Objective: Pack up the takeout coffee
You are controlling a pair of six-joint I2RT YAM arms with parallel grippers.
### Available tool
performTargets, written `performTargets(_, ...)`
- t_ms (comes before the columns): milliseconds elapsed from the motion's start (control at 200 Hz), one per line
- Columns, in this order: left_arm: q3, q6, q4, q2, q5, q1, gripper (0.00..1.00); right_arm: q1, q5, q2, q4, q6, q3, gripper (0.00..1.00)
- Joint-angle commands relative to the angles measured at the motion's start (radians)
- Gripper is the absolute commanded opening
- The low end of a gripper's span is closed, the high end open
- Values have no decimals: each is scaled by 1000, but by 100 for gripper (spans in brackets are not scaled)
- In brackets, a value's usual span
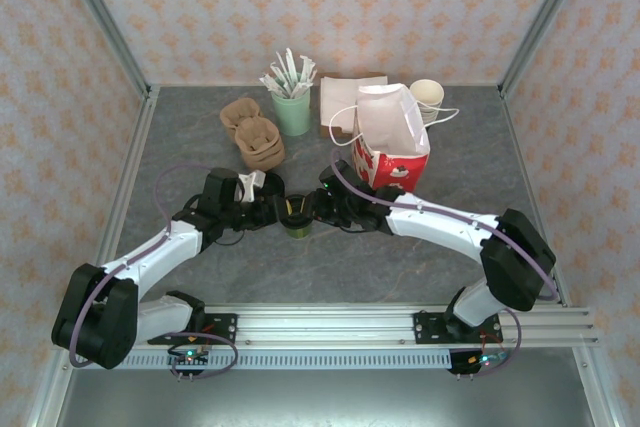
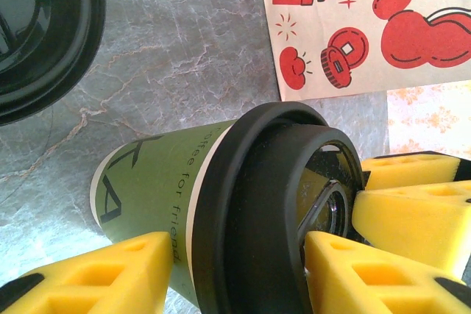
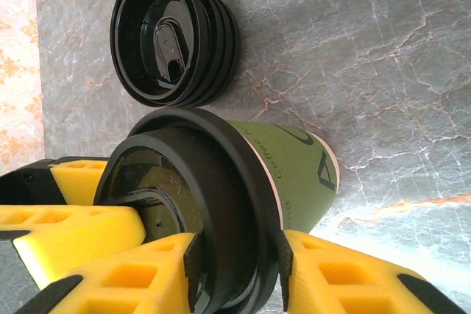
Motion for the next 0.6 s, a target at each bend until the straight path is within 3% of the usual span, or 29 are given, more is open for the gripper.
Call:
performTargets(0, -66, 36, -166, 32, -82, -8, 50, 12, 43, 44, -41, -8, -52, 36)
performTargets(160, -49, 14, -196, 3, -68, -8, 53, 12, 27, 33, -69, 1, -18, 38)
performTargets(360, 18, 17, -232, -31, -53, -8, 57, 10, 30, 42, -101, 4, 56, 48)
performTargets(591, 51, -2, -193, 1, -25, -7, 61, 10, 16, 60, -76, 11, 73, 49)
